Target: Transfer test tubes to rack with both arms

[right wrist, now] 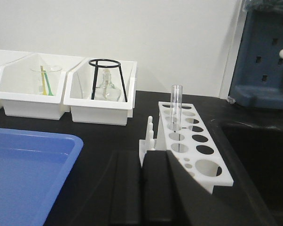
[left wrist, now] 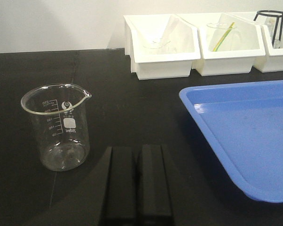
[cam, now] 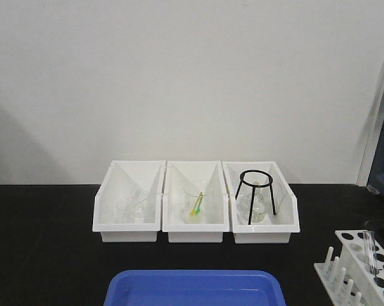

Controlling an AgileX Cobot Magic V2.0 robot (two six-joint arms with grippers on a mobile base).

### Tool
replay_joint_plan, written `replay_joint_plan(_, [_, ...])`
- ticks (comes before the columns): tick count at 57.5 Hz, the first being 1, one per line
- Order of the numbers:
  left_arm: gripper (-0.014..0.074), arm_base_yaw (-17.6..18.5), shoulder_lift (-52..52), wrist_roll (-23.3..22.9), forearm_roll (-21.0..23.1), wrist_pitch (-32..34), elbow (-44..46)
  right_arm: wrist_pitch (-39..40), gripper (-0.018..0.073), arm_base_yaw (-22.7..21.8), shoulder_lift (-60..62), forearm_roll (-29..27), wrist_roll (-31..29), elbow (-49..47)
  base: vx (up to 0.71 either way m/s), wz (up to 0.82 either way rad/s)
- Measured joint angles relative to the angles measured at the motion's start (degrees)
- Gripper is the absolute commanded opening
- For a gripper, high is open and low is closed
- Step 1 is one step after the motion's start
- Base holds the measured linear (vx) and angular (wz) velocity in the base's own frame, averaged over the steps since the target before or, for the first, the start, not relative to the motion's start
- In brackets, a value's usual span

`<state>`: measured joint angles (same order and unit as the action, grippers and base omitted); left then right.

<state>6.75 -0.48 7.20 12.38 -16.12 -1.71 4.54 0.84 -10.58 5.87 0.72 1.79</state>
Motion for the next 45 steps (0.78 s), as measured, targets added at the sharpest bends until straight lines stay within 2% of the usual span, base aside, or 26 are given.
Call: replay_joint_plan(45, [-0.002, 0.0, 0.0, 0.0, 0.0, 0.0, 0.0, 0.3, -0.0008, 0.0, 0.0, 0.3, 0.0, 0.0, 0.0, 0.0])
